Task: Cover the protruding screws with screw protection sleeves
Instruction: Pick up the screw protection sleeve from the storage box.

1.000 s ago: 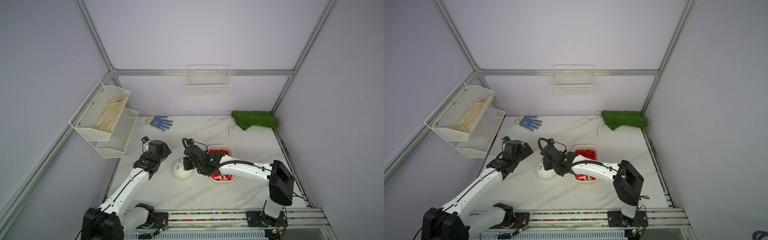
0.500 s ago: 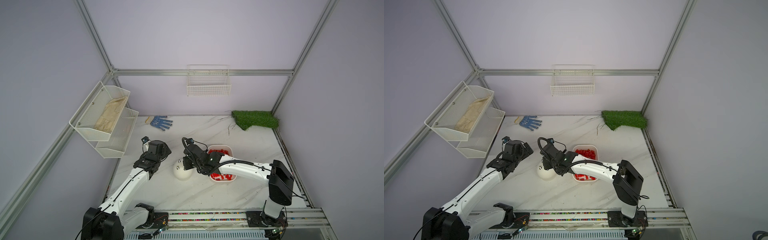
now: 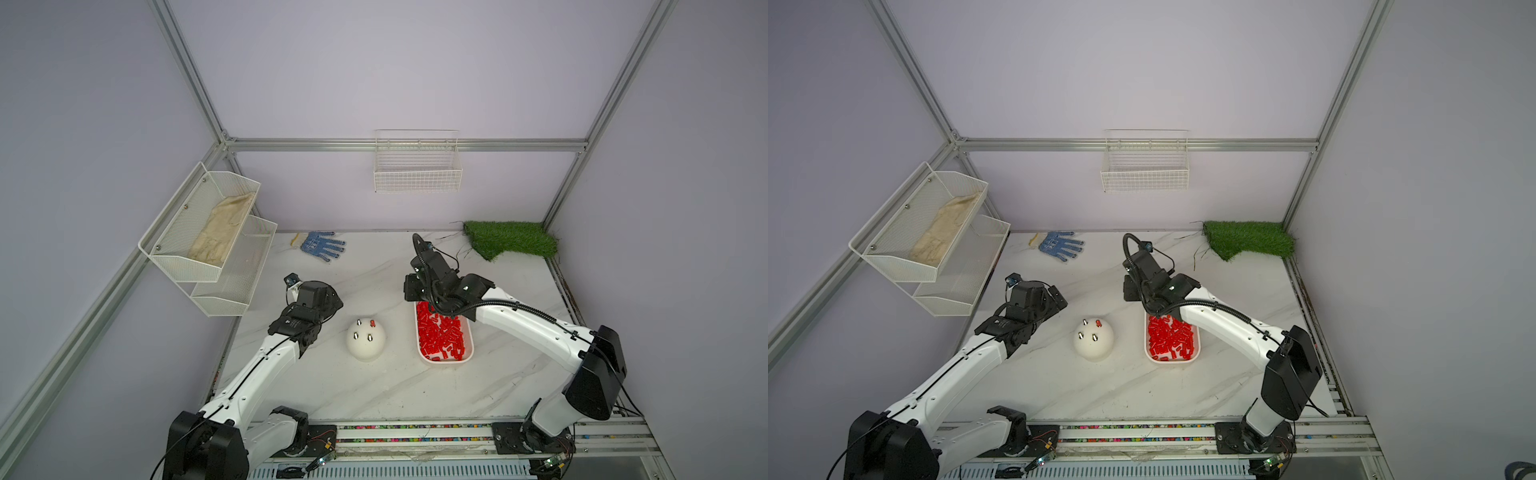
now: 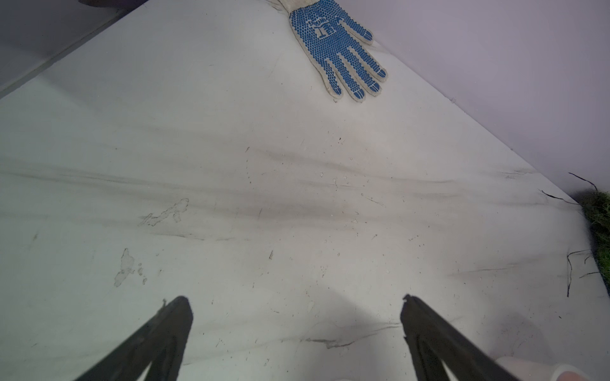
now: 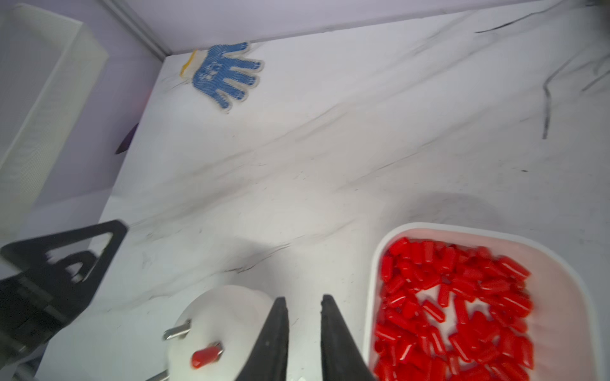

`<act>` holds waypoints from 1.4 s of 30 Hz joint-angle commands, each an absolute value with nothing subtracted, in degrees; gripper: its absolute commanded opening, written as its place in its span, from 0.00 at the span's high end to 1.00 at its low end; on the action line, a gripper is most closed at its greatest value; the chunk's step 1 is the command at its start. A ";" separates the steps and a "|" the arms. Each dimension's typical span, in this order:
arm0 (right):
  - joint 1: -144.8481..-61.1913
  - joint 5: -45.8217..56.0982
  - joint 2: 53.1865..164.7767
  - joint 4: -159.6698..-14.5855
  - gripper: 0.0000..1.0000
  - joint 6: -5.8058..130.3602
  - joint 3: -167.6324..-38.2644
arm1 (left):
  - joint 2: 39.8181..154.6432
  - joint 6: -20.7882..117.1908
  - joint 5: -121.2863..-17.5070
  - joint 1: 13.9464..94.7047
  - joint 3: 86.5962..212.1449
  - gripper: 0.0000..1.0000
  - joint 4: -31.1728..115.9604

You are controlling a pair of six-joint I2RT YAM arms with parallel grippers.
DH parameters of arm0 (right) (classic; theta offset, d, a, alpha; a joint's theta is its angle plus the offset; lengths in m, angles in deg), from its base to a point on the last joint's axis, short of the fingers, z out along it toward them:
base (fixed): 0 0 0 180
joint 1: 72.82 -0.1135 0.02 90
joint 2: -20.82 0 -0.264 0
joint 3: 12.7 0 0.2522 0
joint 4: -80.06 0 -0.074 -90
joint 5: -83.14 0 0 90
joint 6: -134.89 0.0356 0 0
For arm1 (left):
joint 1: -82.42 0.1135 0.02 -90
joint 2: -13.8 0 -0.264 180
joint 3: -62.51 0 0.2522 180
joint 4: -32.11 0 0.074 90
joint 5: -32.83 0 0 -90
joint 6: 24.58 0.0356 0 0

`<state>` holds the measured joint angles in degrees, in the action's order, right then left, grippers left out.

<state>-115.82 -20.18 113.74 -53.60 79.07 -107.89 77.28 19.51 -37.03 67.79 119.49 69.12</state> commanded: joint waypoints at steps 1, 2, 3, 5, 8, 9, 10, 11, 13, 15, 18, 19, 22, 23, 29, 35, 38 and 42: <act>-113.14 -18.81 116.95 -46.33 0.78 78.12 -107.06 | 76.90 19.45 -36.95 68.10 120.07 0.00 67.74; -112.66 -18.77 117.76 -45.58 0.79 77.88 -107.24 | 76.92 19.45 -36.84 68.12 120.12 0.00 67.76; -112.10 -18.72 118.78 -44.92 0.79 77.85 -107.38 | 76.94 19.45 -36.70 68.12 120.11 0.00 67.67; -111.21 -18.10 120.41 -44.45 0.79 77.90 -107.11 | 77.24 19.45 -36.69 68.14 120.04 0.00 67.73; -110.66 -17.53 122.37 -44.24 0.79 78.27 -106.36 | 77.67 19.54 -36.54 68.10 120.10 0.00 67.69; -110.58 -17.58 122.82 -44.11 0.79 78.46 -106.10 | 77.76 19.54 -36.60 68.10 120.03 0.00 67.75; -110.54 -17.82 123.20 -43.89 0.79 78.67 -105.68 | 77.86 19.47 -36.69 68.13 119.99 0.00 67.69; -110.46 -18.06 123.48 -43.81 0.80 78.89 -105.18 | 77.96 19.45 -36.69 68.10 119.99 0.00 67.75; -110.24 -18.39 123.53 -43.81 0.80 79.25 -104.12 | 78.05 19.36 -36.93 68.10 120.01 0.00 67.74; -109.96 -18.57 123.23 -43.79 0.80 79.73 -103.25 | 78.05 19.20 -37.04 68.10 120.04 0.00 67.70; -109.23 -17.37 122.95 -43.85 0.79 80.81 -101.90 | 78.05 19.10 -37.20 68.12 120.04 0.00 67.74; -109.12 -16.99 123.10 -43.84 0.79 81.13 -101.62 | 77.98 19.10 -37.11 68.10 119.99 0.00 67.73; -108.77 -16.02 122.87 -43.78 0.79 82.53 -100.55 | 78.05 18.93 -37.04 68.10 119.82 0.00 67.72; -108.60 -15.49 122.77 -43.77 0.79 82.85 -100.23 | 78.05 18.93 -37.04 68.10 119.80 0.00 67.74; -108.59 -13.79 124.15 -44.12 0.79 82.68 -98.91 | 78.55 19.15 -36.84 68.10 120.05 0.00 67.58; -108.59 -12.93 125.60 -45.00 0.84 82.36 -98.27 | 78.24 19.45 -36.34 68.10 120.20 0.00 67.58; -108.61 -13.14 126.78 -45.17 0.86 82.21 -98.61 | 78.05 19.78 -36.13 68.11 120.26 0.00 67.50; -108.59 -14.28 128.60 -45.42 0.87 82.17 -98.87 | 77.87 20.07 -35.99 68.10 120.39 0.00 67.49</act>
